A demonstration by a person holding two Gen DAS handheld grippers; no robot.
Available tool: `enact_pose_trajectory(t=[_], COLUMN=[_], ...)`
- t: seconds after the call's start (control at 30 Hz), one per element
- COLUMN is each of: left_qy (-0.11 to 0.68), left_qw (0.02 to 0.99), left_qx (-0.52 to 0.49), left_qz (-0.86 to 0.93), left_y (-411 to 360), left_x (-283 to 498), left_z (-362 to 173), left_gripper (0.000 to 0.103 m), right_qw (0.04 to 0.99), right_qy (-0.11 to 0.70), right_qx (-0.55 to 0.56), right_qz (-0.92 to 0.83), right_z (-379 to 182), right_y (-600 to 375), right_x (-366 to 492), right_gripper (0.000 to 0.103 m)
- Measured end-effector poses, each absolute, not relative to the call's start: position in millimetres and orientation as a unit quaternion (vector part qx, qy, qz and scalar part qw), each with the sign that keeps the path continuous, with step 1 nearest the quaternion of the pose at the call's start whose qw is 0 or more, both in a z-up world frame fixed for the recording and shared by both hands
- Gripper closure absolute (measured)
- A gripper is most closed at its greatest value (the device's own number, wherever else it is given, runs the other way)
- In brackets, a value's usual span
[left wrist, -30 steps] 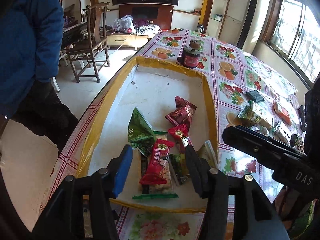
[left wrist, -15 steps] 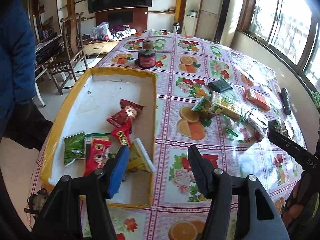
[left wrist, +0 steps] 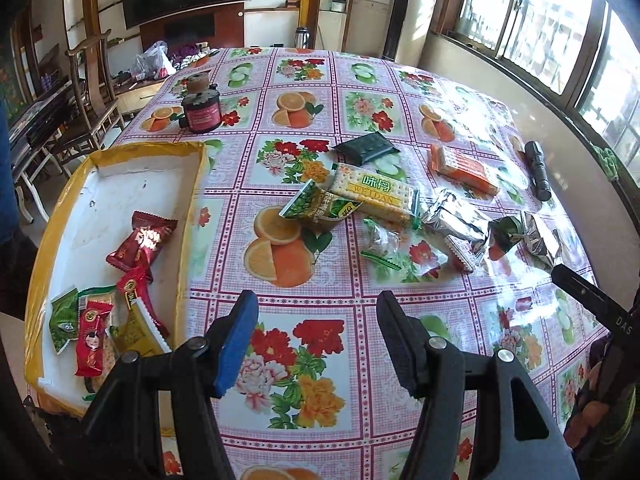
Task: Organize snacks
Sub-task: 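Move both open tools back over the snacks on the tablecloth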
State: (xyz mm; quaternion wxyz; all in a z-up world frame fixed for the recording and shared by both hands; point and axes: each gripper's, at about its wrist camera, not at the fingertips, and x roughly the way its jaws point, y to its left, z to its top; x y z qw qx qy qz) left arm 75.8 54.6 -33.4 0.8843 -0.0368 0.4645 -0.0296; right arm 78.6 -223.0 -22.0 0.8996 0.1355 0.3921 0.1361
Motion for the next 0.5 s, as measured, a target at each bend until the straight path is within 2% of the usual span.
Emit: enact_pose_trajectory(t=[0.37, 0.5], left_qy=[0.485, 0.488], left_qw=[0.873, 0.872], left_qx=[-0.03, -0.023], left_qz=[-0.027, -0.032], left_y=[42, 40], left_x=[117, 134], left_z=[-49, -52], left_gripper=[0.042, 0.041], right_qw=[0.906, 0.909], right_qy=[0.394, 0.396], right_qx=[0.142, 0.126], right_qz=[0.063, 0.019], right_z=[-27, -25], right_y=[-275, -293], right_x=[82, 91], right_gripper=[0.036, 0.032])
